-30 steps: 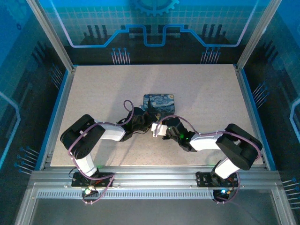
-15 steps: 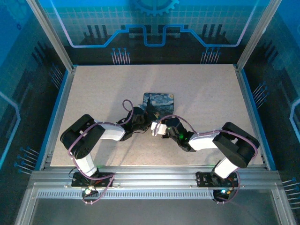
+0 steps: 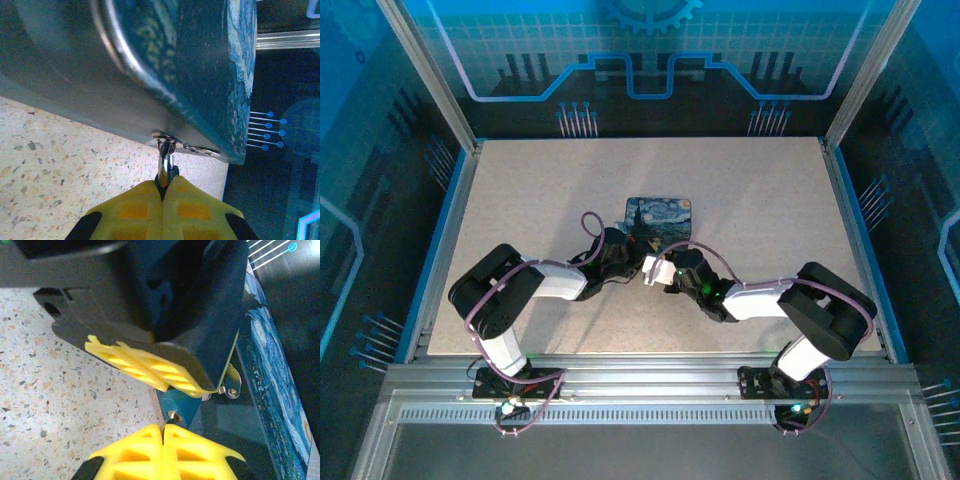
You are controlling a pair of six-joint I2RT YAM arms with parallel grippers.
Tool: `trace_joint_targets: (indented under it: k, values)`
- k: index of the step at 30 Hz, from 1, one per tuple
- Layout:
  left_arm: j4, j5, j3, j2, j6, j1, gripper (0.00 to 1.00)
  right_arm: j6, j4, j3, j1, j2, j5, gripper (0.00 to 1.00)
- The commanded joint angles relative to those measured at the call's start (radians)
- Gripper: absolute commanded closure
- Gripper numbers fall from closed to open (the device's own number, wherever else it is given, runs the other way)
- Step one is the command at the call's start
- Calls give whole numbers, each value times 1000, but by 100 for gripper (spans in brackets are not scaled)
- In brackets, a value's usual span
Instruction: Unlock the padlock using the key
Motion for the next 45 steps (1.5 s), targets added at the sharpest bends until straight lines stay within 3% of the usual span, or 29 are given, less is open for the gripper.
trace_joint_targets:
  k: [1,11,16,27,41,45]
  values:
    - [29,29,21,-10,-5,-9,100,85,7,58,-20,-37,20,100]
    - [46,33,15,4,-14,-9,100,209,-61,118,-20,-47,61,100]
    - [51,34,15,4,-16,-9,100,344,-88,135,-25,-43,56,100]
    - [65,32,4,9,-23,-10,100,577,-39,113,-62,-8,-34,100]
    - [89,34,0,42,-26,-10,100,834,-98,68,-92,2,-177,100]
    - [94,34,-2,53,-22,-9,93,838,-75,49,-93,25,-170,100]
